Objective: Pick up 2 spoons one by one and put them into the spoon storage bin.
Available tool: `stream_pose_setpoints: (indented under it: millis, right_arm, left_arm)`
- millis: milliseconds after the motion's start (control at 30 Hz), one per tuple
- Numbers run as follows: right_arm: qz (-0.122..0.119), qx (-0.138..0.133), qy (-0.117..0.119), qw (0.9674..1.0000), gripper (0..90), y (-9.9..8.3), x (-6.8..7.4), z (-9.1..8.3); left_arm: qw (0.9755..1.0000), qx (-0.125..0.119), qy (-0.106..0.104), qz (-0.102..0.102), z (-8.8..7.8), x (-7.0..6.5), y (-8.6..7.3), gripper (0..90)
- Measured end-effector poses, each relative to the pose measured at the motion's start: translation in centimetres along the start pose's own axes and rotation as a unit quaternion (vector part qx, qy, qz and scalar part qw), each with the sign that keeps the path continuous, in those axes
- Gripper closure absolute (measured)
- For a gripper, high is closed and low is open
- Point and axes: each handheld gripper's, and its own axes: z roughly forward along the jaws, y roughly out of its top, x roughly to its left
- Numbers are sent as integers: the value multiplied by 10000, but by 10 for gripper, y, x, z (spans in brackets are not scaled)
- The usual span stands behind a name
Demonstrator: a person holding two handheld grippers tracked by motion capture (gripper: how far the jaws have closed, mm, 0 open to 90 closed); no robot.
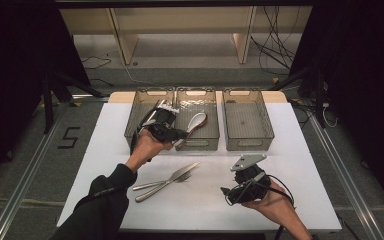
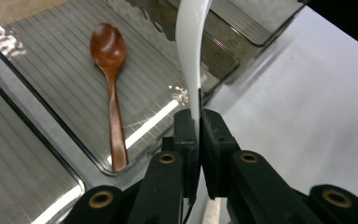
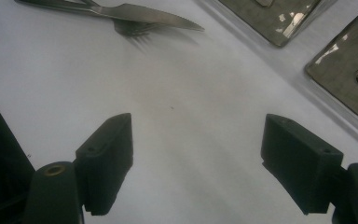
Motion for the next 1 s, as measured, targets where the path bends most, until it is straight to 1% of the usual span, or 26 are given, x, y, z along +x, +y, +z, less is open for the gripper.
stream_pose_setpoints:
  millis: [100, 267, 433, 500, 633, 767, 1000]
  right_arm:
    - [19, -17, 3, 10000, 259, 0, 0, 0]
    - [9, -2, 17, 10000, 259, 0, 0, 1]
    - [7, -1, 25, 10000, 259, -1, -1, 1]
    - [8, -2, 24, 10000, 259, -1, -1, 1]
    - [6, 1, 25, 10000, 259, -1, -1, 1]
    - [3, 12, 31, 10000, 260, -1, -1, 2]
    - [0, 15, 38, 10000, 260, -1, -1, 2]
  left_arm:
    - [10000, 1, 26, -80, 3, 5, 5, 849]
    - [9999, -7, 139, -101, 9, 11, 14, 849]
    - [9995, -40, 233, -185, 17, 18, 22, 848]
    - [9995, -13, 255, -210, 20, 21, 24, 848]
    - [9990, -44, 339, -285, 26, 25, 27, 848]
    - [9985, 14, 445, -319, 31, 28, 29, 848]
    - [9980, 76, 504, -365, 39, 31, 30, 847]
